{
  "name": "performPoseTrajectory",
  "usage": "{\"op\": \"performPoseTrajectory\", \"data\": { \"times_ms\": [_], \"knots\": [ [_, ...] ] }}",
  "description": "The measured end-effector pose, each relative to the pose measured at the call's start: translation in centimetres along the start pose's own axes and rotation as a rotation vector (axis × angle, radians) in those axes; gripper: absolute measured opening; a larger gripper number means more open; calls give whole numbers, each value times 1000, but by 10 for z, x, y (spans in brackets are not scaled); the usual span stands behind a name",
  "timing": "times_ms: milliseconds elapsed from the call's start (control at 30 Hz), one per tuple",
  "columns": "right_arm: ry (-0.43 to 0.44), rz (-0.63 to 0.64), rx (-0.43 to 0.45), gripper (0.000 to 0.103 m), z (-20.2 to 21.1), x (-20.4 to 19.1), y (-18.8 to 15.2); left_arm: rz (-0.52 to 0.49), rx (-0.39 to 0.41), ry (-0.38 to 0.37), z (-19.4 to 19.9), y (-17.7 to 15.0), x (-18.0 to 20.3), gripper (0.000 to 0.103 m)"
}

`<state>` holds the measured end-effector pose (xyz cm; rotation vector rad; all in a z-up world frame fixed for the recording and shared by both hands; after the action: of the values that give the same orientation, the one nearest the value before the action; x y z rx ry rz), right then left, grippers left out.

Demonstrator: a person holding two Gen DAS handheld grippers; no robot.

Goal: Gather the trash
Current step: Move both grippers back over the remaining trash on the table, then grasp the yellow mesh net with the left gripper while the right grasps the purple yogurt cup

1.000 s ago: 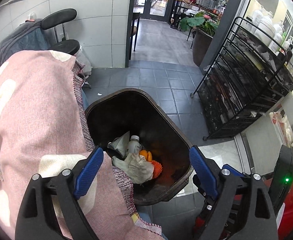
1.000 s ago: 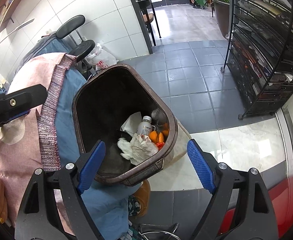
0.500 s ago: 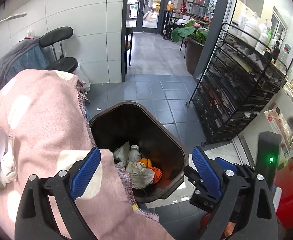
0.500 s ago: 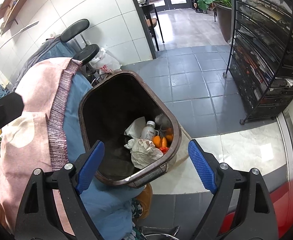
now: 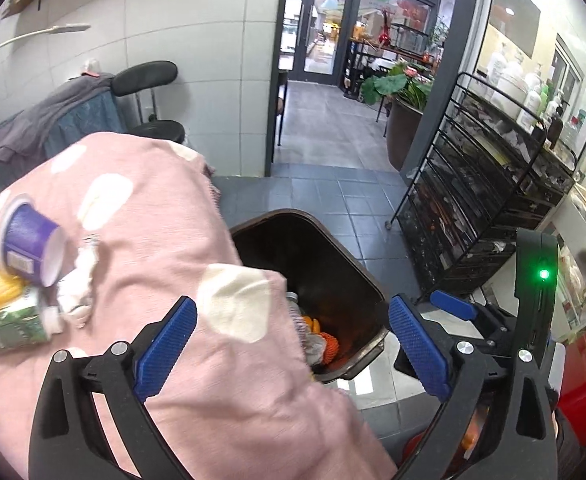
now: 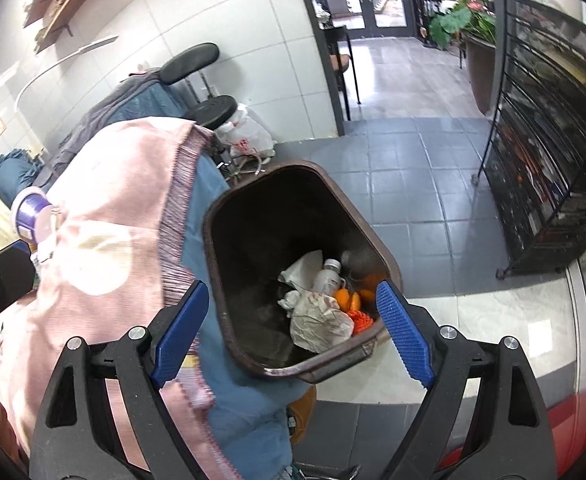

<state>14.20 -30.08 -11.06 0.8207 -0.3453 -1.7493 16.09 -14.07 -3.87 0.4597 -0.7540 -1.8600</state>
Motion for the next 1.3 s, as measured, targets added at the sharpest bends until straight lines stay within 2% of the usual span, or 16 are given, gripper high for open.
{"op": "performPoseTrajectory", "data": {
  "times_ms": [167, 400, 633, 833, 1000, 1133, 1300],
  "knots": [
    [43, 42, 17, 85, 7, -24, 6, 39, 30, 25, 15, -3, -18, 97],
    [133, 131, 17, 85, 11, -70, 16, 143, 51, 61, 32, -16, -51, 97],
    [242, 259, -11, 85, 4, -130, 21, 143, 98, 184, 54, -32, -83, 97],
    [347, 374, -40, 85, -1, -186, 22, 241, 80, 257, 66, -47, -147, 97],
    [384, 450, -58, 85, -12, -226, 27, 348, 81, 306, 75, -49, -200, 97],
    [385, 574, -94, 85, -28, -263, 28, 374, 74, 337, 77, -46, -231, 96],
    [369, 679, -155, 85, -58, -303, 37, 392, 12, 315, 62, -34, -269, 86]
  ]
}}
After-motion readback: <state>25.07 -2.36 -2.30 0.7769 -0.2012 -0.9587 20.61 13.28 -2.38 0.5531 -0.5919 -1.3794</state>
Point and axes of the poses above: each gripper's, at about its wrist camera, not at the fingertips, and z roughly against the way its jaws point, x to its right, y to its top, the point moved 3 cm from there along -z, roughly the way its jaws point, and after that the axes turned 6 degrees about y, right-handed, at the moved point
